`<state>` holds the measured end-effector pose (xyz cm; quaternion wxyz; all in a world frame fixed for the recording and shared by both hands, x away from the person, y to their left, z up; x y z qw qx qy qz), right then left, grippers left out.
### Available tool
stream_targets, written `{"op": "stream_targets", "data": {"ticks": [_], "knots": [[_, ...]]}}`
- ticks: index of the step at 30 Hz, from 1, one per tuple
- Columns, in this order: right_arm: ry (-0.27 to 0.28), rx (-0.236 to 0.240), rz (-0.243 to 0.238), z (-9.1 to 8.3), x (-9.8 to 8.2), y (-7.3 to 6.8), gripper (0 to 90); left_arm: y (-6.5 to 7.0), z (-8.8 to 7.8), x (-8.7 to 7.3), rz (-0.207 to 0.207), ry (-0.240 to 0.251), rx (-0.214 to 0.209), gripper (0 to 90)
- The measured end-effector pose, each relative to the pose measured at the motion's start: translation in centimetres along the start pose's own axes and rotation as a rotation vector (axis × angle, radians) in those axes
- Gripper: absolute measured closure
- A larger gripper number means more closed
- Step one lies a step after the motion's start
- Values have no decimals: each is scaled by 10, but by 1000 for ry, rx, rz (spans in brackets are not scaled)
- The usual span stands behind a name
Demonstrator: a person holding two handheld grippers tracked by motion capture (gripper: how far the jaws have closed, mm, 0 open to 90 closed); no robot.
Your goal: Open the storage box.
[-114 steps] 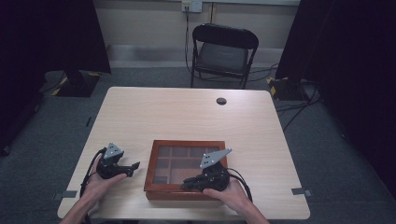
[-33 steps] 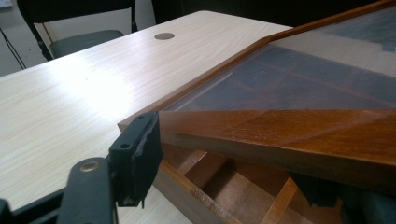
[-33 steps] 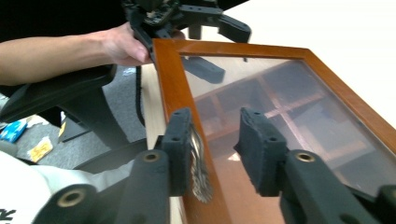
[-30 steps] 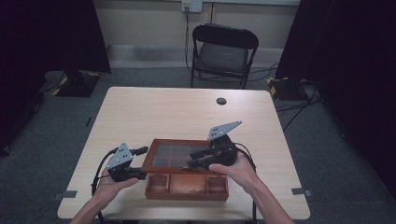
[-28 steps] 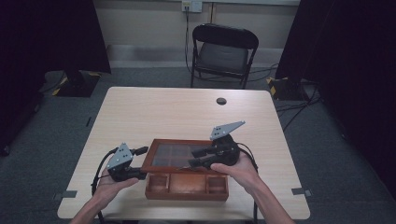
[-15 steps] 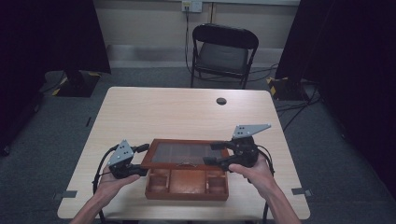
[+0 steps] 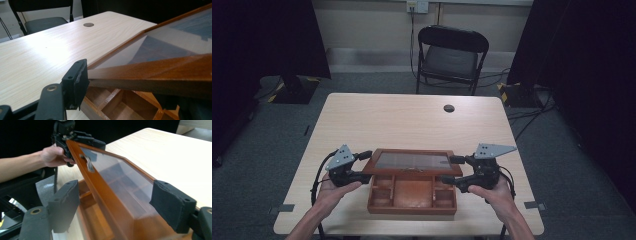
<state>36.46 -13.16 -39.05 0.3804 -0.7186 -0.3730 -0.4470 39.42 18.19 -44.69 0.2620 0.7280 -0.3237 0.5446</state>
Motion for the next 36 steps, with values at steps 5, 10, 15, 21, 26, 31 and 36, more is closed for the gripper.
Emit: {"op": "stream_targets", "data": {"ticks": [5, 10, 15, 21, 26, 31, 36], "knots": [[-12, -29, -6, -2, -12, 8, 221, -2, 1, 1, -15, -10, -12, 342], [4, -41, -8, -2, -17, 15, 214, -3, 4, 3, -27, -21, -11, 330], [2, -54, -34, 0, -18, 17, 230, -3, 4, 3, -29, -34, -15, 327], [0, -65, -36, 4, -19, 21, 238, -5, 6, 4, -33, -26, -18, 318], [11, -64, -28, 6, -19, 26, 238, -6, 7, 5, -36, -24, -18, 314], [11, -68, -29, 9, -21, 29, 232, -6, 8, 5, -31, -24, -20, 308], [-3, -97, -28, 13, -23, 36, 204, -7, 10, 4, -32, -25, -17, 304]]}}
Point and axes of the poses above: each handheld gripper's, and its own axes: z roughly forward along the jaws, x roughly out of its top, y roughly to its right, the point moved 6 cm from there along z, roughly forward along the jaws, and after that the axes turned 5 degrees about y, right-handed, at the moved point
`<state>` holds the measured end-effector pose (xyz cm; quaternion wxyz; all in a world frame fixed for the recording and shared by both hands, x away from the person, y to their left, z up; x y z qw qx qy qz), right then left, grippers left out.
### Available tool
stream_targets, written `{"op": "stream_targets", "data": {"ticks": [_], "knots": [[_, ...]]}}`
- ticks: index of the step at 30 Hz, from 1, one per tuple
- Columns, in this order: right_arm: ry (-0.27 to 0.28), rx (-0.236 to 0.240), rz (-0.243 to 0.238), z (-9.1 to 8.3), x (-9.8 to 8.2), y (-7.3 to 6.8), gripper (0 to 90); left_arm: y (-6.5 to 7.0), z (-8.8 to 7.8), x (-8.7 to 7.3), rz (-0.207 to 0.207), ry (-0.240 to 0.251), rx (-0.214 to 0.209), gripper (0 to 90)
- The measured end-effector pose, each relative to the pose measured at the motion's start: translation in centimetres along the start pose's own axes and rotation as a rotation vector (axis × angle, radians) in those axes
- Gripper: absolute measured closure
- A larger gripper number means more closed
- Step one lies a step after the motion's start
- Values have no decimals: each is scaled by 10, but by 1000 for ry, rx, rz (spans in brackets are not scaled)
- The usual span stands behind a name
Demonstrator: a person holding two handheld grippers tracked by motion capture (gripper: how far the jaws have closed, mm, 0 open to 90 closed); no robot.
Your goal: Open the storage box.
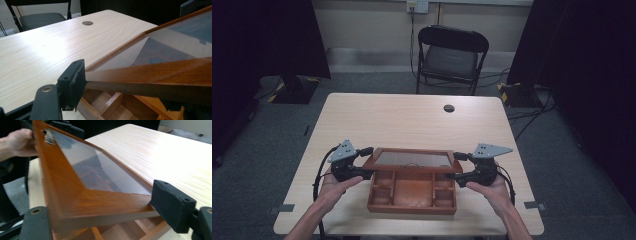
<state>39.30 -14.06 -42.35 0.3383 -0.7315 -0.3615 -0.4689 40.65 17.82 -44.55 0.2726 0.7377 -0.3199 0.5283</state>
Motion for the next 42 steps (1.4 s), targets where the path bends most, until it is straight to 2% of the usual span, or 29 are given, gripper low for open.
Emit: {"op": "stream_targets", "data": {"ticks": [2, 4, 10, 12, 17, 23, 29, 35, 42], "knots": [[6, 10, 12, 1, 0, 2, 202, -1, 1, 0, -3, -3, -3, 306], [9, 3, 1, 2, -1, 4, 218, -2, 2, 0, 3, -10, -6, 310], [6, -21, 8, 6, -6, 12, 215, -3, 5, -1, 9, -23, -4, 312], [5, -28, 9, 7, -7, 14, 223, -3, 6, 0, 10, -16, -11, 316], [-12, -31, -2, 11, -5, 18, 273, -5, 8, 1, 14, -9, 3, 341], [27, -5, -3, 11, 2, 21, 404, -9, 9, 3, 5, 15, 8, 377], [46, -6, 1, 11, 9, 25, 450, -15, 10, 10, 10, 14, 5, 419], [73, -14, 10, 11, 16, 32, 480, -22, 15, 10, -11, 25, 18, 460], [85, -47, 13, 14, 20, 38, 497, -28, 20, 10, -16, 40, 39, 484]]}}
Point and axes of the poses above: each handheld gripper's, and its own axes: z roughly forward along the jaws, x roughly out of its top, y roughly to its right, the point moved 6 cm from there along z, roughly forward along the jaws, and after that the axes turned 5 degrees about y, right-handed, at the moved point
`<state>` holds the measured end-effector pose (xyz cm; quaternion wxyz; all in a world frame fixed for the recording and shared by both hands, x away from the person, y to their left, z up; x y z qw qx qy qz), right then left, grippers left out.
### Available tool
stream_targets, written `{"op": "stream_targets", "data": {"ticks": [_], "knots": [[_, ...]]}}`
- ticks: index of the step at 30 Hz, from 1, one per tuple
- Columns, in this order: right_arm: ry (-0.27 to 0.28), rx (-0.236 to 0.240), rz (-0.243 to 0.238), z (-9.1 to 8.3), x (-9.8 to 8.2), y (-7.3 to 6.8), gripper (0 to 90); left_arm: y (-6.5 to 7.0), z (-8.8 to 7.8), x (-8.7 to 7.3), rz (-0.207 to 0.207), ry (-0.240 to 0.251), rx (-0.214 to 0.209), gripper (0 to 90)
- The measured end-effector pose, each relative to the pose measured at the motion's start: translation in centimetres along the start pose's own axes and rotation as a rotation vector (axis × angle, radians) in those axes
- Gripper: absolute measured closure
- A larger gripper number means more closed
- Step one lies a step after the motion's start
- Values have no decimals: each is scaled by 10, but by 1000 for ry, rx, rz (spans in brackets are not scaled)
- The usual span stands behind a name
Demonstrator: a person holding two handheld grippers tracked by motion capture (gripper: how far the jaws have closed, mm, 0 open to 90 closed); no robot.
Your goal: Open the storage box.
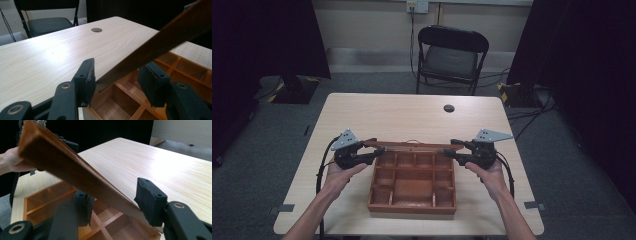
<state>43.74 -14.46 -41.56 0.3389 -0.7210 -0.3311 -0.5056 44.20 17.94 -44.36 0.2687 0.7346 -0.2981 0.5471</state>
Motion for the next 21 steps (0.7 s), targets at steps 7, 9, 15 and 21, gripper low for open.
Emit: {"op": "stream_targets", "data": {"ticks": [7, 9, 15, 21], "knots": [[-24, -48, -4, 9, -3, 15, 520, -10, 9, -3, -45, 18, 15, 513], [-12, -57, 4, 9, -4, 18, 526, -13, 10, -3, -44, 11, 16, 526], [4, -89, 24, 14, -7, 27, 541, -19, 15, 1, -46, -3, 20, 563], [-9, -111, 31, 19, -11, 32, 549, -23, 20, -4, -54, -22, 24, 568]]}}
Point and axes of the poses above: each handheld gripper's, and its own axes: z roughly forward along the jaws, x roughly out of its top, y roughly to its right, the point moved 6 cm from there along z, roughly forward along the jaws, and after that the axes turned 5 degrees about y, right-handed, at the moved point
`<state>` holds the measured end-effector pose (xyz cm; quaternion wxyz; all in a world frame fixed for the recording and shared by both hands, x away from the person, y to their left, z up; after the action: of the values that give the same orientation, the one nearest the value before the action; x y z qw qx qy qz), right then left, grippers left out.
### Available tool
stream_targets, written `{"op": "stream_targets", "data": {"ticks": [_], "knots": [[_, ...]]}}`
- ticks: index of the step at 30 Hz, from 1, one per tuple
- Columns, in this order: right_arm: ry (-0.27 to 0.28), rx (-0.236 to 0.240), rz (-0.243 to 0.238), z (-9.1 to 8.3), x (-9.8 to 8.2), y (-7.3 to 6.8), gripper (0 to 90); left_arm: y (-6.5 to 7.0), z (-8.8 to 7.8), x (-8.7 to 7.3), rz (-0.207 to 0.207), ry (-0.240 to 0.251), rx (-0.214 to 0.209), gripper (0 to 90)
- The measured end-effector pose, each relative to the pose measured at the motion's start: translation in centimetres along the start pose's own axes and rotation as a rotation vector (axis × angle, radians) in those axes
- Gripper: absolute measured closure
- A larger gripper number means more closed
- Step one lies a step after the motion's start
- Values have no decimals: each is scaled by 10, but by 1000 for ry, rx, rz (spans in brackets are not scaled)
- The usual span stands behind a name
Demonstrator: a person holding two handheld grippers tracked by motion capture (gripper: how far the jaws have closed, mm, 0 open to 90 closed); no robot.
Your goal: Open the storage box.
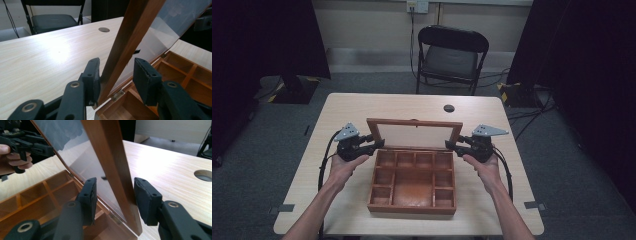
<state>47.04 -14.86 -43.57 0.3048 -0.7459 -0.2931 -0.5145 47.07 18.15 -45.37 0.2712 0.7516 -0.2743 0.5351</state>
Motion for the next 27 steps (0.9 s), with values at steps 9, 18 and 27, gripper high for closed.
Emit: {"op": "stream_targets", "data": {"ticks": [9, 18, 27], "knots": [[-5, -45, 9, 8, -4, 8, 594, -6, 9, -4, -22, -1, 11, 576], [6, -67, 21, 15, -6, 13, 593, -12, 14, -1, -23, -32, 0, 606], [26, -84, 50, 21, -8, 19, 603, -19, 23, -4, -76, -9, 13, 602]]}}
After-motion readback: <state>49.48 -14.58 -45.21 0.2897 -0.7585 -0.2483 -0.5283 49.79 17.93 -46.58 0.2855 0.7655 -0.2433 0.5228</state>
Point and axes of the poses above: each handheld gripper's, and its own axes: z roughly forward along the jaws, x roughly out of its top, y roughly to its right, the point moved 6 cm from there along z, roughly forward along the jaws, and after that the axes turned 5 degrees about y, right-handed, at the moved point
